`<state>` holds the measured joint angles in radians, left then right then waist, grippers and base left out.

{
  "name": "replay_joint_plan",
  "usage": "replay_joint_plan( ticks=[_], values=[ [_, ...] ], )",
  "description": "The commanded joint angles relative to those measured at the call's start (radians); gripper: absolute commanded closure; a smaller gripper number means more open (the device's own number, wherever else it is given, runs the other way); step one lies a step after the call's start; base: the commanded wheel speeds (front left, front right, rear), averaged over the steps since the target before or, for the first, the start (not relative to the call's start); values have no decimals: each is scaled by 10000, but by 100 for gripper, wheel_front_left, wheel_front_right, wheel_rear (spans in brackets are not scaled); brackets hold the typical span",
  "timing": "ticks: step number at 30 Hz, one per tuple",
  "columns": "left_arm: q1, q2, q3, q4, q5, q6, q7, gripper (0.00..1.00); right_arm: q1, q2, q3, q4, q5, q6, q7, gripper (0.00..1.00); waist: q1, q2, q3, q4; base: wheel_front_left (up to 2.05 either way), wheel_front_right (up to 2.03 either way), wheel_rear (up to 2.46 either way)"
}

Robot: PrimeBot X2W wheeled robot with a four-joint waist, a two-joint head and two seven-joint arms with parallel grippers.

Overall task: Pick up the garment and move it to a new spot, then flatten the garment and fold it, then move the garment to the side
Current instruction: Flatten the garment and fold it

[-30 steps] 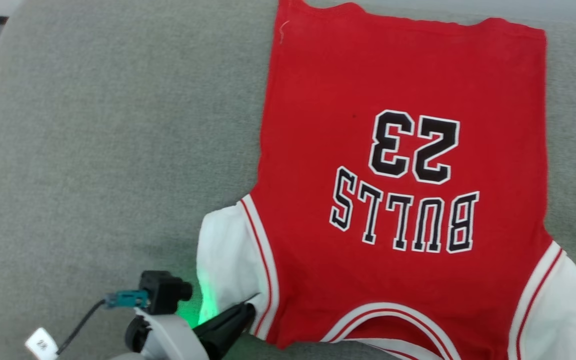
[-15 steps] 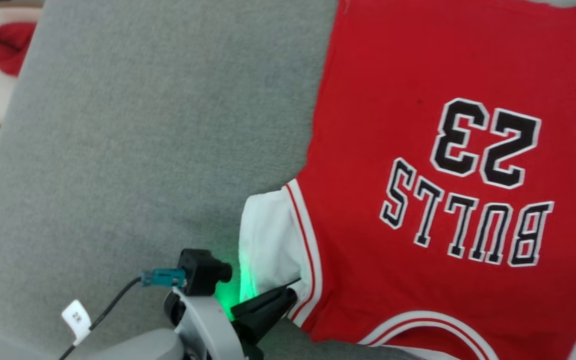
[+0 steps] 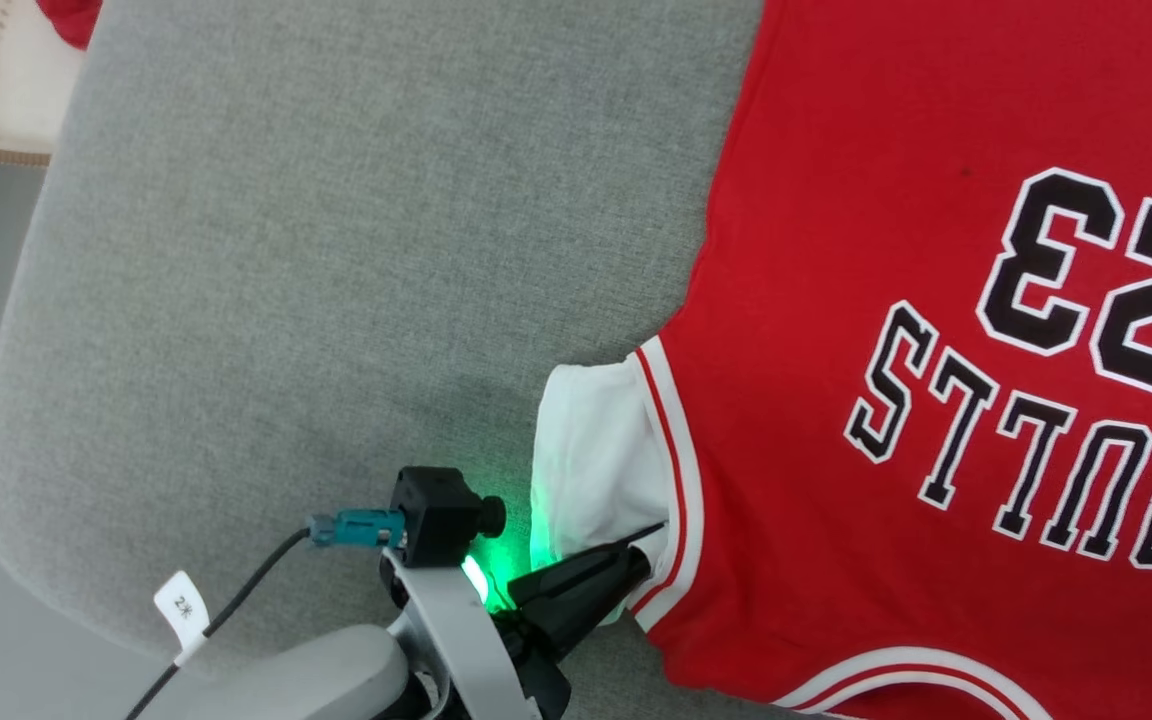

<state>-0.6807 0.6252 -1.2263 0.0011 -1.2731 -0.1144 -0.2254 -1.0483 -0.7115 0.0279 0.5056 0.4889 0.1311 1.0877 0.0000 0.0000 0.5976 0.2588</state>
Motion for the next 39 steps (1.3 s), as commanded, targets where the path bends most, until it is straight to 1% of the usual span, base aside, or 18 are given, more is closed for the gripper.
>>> replay_joint_plan(
  ticks=[1,5,7,8,12,15,19,23,26,29,33,36,39],
  values=[
    [-47,-96,-27,690,-50,106,82,100,49,47,71,205,-38,-8,110,0,0,0,138,116,0,0,0],
    [-165,-143,36,831,-62,80,77,100,58,130,219,425,-34,-8,117,0,0,0,200,124,0,0,0],
    [-254,-178,100,894,-58,55,38,100,155,212,427,357,126,-6,87,78,0,0,181,101,0,0,0],
    [-300,-190,143,929,-54,42,14,100,201,212,496,307,180,-2,-47,100,0,0,148,80,0,0,0],
    [-379,-151,490,1070,-157,17,-140,100,690,56,890,312,351,-3,-365,100,0,0,-119,-85,0,0,0],
    [-280,-155,577,1097,-186,-21,-206,100,991,-76,879,196,648,-5,-813,100,0,0,-431,-247,0,0,0],
    [27,-74,598,1124,-237,-59,-270,100,1718,-505,682,-227,1263,-9,-1375,100,0,0,-964,-527,0,0,0],
    [398,49,670,1084,-325,-72,-298,100,3008,-1157,477,-1125,2164,-9,-1569,100,0,0,-1467,-857,0,0,0],
    [667,187,734,1021,-353,6,-332,100,4347,-1629,166,-1942,2813,-9,-1574,100,0,0,-1767,-1139,0,0,0],
    [876,301,826,912,-386,100,-350,100,5778,-1900,-249,-2832,3367,-9,-1508,100,0,0,-1989,-1454,0,0,0],
    [1031,465,959,742,-416,215,-360,100,7790,-1854,-895,-4125,3947,-8,-1320,100,0,0,-2188,-1846,0,0,0],
    [1122,614,1084,652,-417,295,-363,100,9261,-1600,-1333,-5255,4140,-8,-1070,100,0,0,-2262,-2144,0,0,0],
    [1156,746,1224,587,-348,405,-376,100,10620,-1230,-1539,-6333,4238,-8,-720,100,0,0,-2316,-2415,0,0,0]
  ],
)
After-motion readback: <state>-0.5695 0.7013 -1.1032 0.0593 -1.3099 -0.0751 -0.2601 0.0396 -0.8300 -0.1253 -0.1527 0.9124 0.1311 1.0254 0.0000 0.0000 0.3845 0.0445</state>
